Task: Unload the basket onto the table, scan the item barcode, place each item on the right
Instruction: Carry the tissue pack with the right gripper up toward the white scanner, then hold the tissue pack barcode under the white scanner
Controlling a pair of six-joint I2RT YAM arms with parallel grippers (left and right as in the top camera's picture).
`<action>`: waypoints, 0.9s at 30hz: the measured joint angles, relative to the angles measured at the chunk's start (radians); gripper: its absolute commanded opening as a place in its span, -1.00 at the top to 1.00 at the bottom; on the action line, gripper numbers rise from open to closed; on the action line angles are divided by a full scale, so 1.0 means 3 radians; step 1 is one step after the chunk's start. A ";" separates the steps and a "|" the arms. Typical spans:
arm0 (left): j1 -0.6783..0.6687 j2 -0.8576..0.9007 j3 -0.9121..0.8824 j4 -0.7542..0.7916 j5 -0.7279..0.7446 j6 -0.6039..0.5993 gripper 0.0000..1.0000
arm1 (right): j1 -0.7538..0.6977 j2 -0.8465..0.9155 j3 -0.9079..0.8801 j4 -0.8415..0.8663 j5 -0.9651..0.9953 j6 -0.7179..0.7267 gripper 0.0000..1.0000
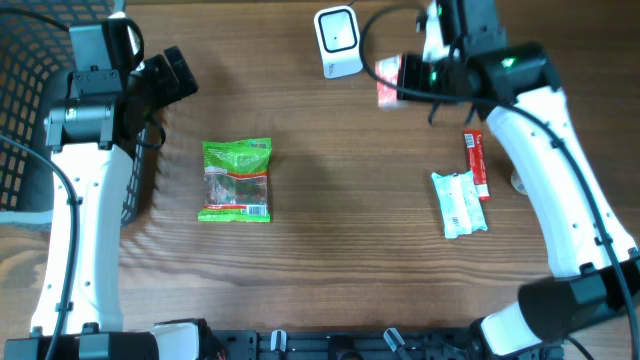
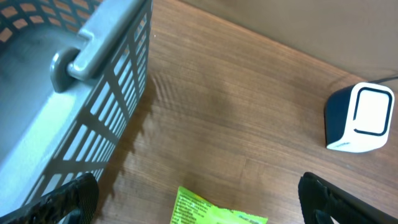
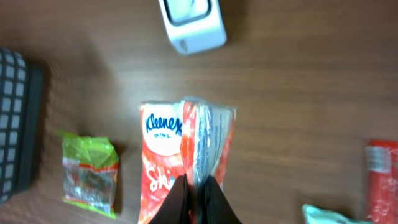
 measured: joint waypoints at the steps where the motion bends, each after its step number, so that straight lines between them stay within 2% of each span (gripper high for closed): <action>1: 0.0000 0.0000 0.0000 -0.0004 0.0001 0.0000 -1.00 | 0.0038 0.0102 0.0404 -0.0121 0.0097 -0.0024 0.91; 2: 0.0000 0.0000 0.0000 -0.0004 0.0000 0.0000 -1.00 | 0.0079 0.0203 0.0797 -0.0200 0.0217 -0.0050 0.91; 5: 0.0000 0.0000 -0.0001 -0.0005 0.0001 0.0000 -1.00 | 0.0225 0.0521 0.1410 -0.0183 0.0595 -0.0164 0.91; 8: 0.0000 0.0000 0.0000 -0.0004 0.0001 0.0000 -1.00 | 0.0420 0.1045 0.1428 0.0036 0.1022 -0.0366 0.91; 11: 0.0000 0.0000 0.0000 -0.0006 0.0000 0.0000 -1.00 | 0.0595 0.1653 0.1423 0.0490 0.1573 -0.0685 0.91; 17: 0.0000 0.0000 0.0000 -0.0003 0.0001 0.0000 -1.00 | 0.0830 0.2284 0.1403 0.1349 0.2502 -0.1371 0.91; 21: 0.0000 0.0000 0.0000 -0.0006 0.0001 0.0000 -1.00 | 0.0861 0.2392 0.1400 0.1564 0.2688 -0.1539 0.91; 27: 0.0000 0.0000 0.0000 -0.0005 0.0000 0.0000 -1.00 | 0.0861 0.2665 0.1396 0.1690 0.2683 -0.1542 0.92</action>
